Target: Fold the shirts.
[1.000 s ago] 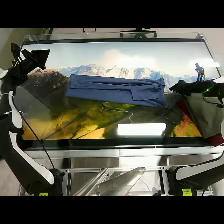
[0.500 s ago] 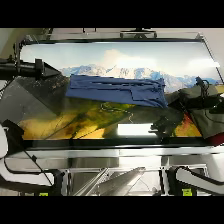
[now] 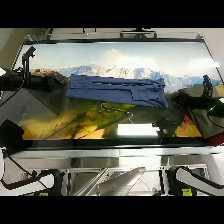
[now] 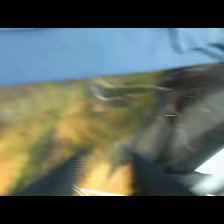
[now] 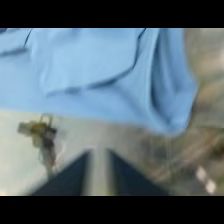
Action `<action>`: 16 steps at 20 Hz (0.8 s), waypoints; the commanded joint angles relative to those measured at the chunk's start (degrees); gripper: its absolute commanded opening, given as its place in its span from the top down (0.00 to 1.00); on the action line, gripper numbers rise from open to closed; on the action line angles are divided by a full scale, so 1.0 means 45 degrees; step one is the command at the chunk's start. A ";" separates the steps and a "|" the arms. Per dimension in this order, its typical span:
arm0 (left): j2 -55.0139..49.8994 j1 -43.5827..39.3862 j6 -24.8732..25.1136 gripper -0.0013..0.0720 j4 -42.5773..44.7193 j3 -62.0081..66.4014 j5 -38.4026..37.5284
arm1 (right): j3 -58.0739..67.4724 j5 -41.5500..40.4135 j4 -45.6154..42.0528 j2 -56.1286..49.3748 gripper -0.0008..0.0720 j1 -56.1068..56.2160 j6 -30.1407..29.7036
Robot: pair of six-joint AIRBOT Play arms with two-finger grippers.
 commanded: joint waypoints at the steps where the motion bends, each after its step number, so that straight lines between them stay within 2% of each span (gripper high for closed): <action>1: -0.1054 -0.0738 -0.0680 0.11 0.1491 0.1423 0.0330 | 0.1763 -0.0355 0.0559 -0.2263 0.31 0.0151 0.0223; 5: -0.3109 -0.1923 -0.0816 0.12 0.1511 0.3235 -0.0306 | 0.4629 0.0092 0.0559 -0.5270 0.28 0.0432 0.0865; 7: -0.4061 -0.2438 -0.1001 0.12 0.1520 0.4177 -0.0306 | 0.6057 0.0850 0.0563 -0.6781 0.09 0.0554 0.1452; 8: -0.4498 -0.2671 -0.1185 0.13 0.1525 0.4658 -0.0248 | 0.6635 0.1214 0.0549 -0.7422 0.09 0.0622 0.1661; 9: -0.4857 -0.2861 -0.1345 0.26 0.1520 0.5076 -0.0194 | 0.7140 0.1486 0.0549 -0.8029 0.09 0.0729 0.1899; 10: -0.5202 -0.3050 -0.1379 0.32 0.1520 0.5493 -0.0214 | 0.7499 0.1579 0.0544 -0.8471 0.09 0.0860 0.2035; 15: -0.6290 -0.4095 -0.1384 0.32 0.1520 0.6897 0.0005 | 0.8106 0.1501 0.0262 -0.9413 0.12 0.1632 0.2171; 16: -0.6431 -0.4265 -0.1384 0.32 0.1520 0.6965 0.0437 | 0.8140 0.1447 0.0267 -0.9428 0.26 0.1797 0.1948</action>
